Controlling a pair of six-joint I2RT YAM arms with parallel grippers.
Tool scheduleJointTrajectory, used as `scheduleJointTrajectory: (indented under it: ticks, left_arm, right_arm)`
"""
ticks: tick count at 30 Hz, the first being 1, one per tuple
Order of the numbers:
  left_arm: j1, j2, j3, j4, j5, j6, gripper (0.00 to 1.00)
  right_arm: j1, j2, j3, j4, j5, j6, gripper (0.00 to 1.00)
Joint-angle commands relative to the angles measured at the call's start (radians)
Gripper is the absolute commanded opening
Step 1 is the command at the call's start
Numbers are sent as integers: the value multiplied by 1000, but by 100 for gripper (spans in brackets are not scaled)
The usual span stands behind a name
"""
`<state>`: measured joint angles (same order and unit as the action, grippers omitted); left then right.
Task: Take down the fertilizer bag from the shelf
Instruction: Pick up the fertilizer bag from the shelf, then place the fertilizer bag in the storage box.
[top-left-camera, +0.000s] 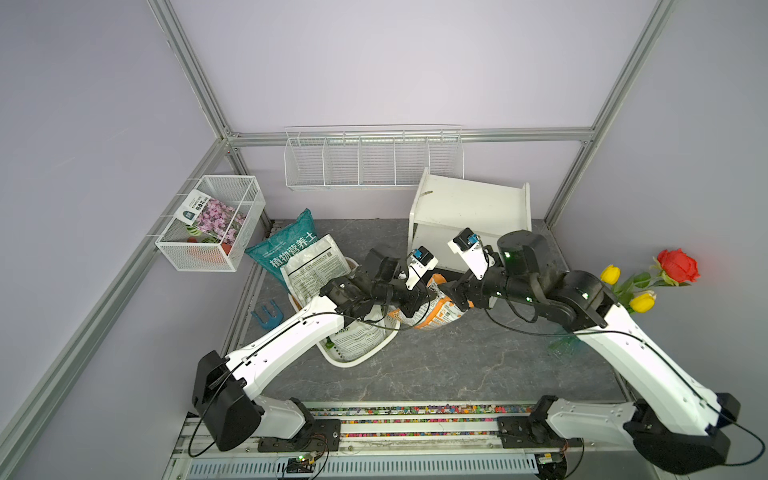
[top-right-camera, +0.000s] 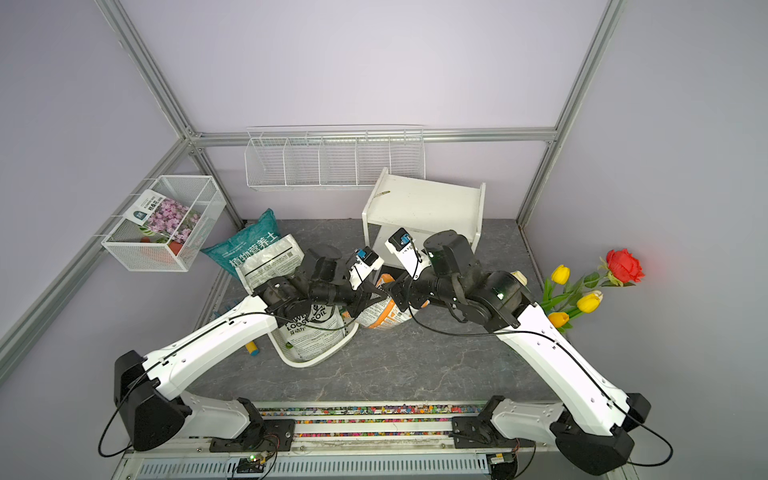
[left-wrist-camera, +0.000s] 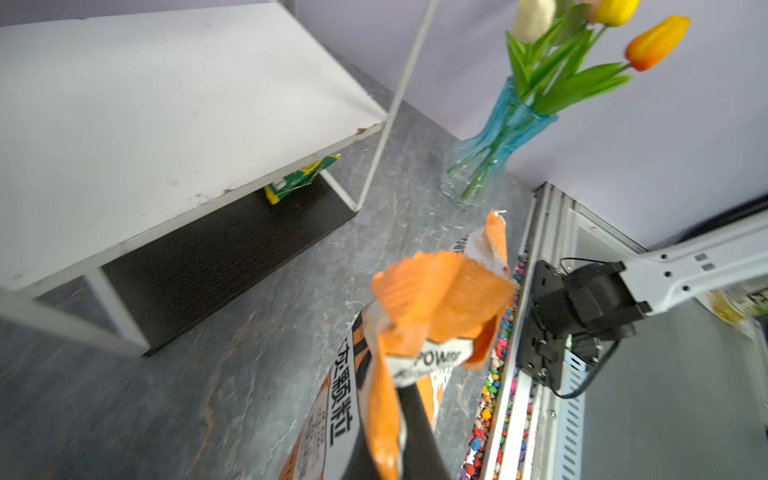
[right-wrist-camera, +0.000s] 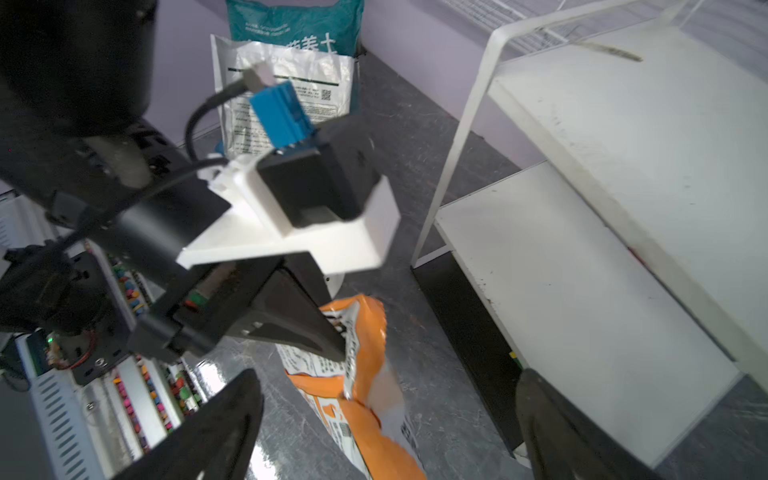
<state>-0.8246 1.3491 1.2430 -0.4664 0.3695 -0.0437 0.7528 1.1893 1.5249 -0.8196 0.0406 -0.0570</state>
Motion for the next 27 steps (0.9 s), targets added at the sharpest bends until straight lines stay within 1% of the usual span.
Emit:
scheduleJointTrajectory:
  ticks: [1,3,6,8,11,14,18,21,24,26,27]
  left_arm:
    - [12,-152,15,94,-195,-33,0]
    - [35,-207,11,94,-234,-40,0]
    - [99,-283,4,90,-220,-65,0]
    - [139,-331,-2,81,-233,-73,0]
    - [156,-382,-10,57,-286,-60,0]
    - [157,-411,-19,40,-313,-60,0]
    - [157,-458,-57,58,-374,-76,0]
    - [159,-493,-82,74,-496,-80,0]
    - [162,-511,-83,66,-692,-93,0]
    - [165,-528,-91,74,-851,-128,0]
    - [166,-539,-98,83,-896,-141,0]
  right_arm:
    - [-4,-12,-26,64,109,23,98]
    - [-5,-10,-32,59,114,21,98]
    - [-4,-5,-44,60,130,21,98]
    - [-4,1,-49,57,147,20,98]
    - [-4,6,-48,54,164,20,98]
    - [-4,12,-49,53,171,19,98]
    - [-5,17,-49,48,177,19,98]
    - [-6,17,-51,44,177,21,98]
    - [-5,17,-54,37,175,25,98]
    - [-5,17,-58,36,177,25,98]
    - [-4,15,-59,36,177,26,98]
